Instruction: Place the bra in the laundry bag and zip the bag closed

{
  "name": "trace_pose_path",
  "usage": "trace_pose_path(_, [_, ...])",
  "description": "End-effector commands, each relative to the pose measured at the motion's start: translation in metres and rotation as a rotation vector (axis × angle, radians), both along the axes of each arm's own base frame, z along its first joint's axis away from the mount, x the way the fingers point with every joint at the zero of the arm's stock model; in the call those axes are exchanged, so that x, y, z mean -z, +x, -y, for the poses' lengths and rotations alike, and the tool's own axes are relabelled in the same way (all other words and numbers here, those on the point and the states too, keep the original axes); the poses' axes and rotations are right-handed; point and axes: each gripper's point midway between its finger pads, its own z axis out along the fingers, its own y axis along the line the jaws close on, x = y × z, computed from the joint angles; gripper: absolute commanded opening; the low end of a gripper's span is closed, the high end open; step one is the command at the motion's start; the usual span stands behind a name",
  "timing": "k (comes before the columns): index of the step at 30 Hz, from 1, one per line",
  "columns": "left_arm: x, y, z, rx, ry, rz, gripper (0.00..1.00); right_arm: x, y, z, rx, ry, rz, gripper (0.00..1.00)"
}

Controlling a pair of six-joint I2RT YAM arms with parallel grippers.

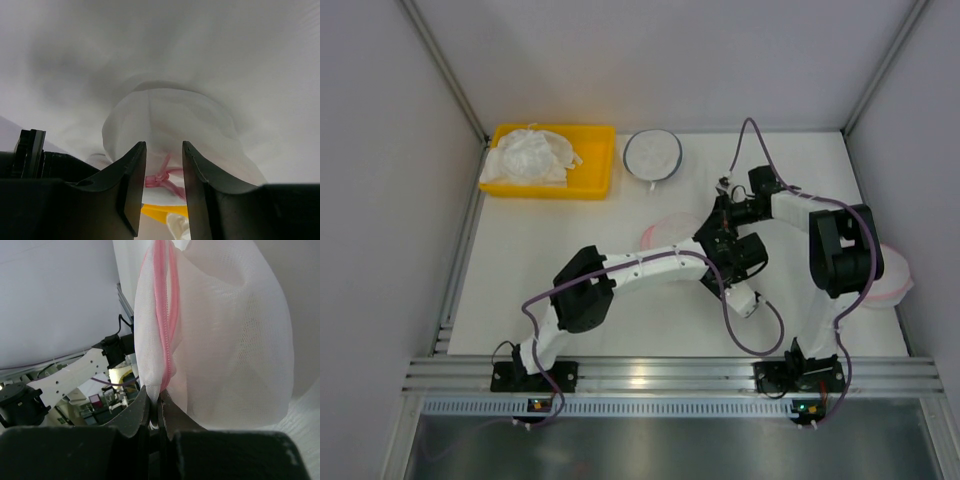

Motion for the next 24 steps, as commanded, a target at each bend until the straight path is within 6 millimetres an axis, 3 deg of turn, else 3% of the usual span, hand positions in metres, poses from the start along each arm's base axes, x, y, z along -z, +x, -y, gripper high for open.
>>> trace_pose_path(1, [-0.016,0.017,0.002,-0.017,0.014,0.085,0.4,-0.01,0.007,-0.007,-0.021,0.027,0.051,0.0])
trace_pose_path(5, [-0.011,0.024,-0.001,-0.035,0.048,0.121,0.38,-0.01,0.005,-0.006,-0.02,0.025,0.051,0.0])
trace_pose_path(9, [-0.011,0.027,-0.005,-0.037,0.069,0.13,0.2,-0.011,0.004,-0.007,-0.022,0.024,0.051,0.0])
trace_pose_path(15, [-0.017,0.005,-0.011,-0.021,0.064,0.016,0.0,-0.011,0.009,-0.005,-0.026,0.019,0.071,0.0])
trace_pose_path(24, [-0.021,-0.038,-0.029,-0.033,0.062,-0.173,0.0,-0.013,0.025,-0.002,-0.025,-0.012,0.113,0.0])
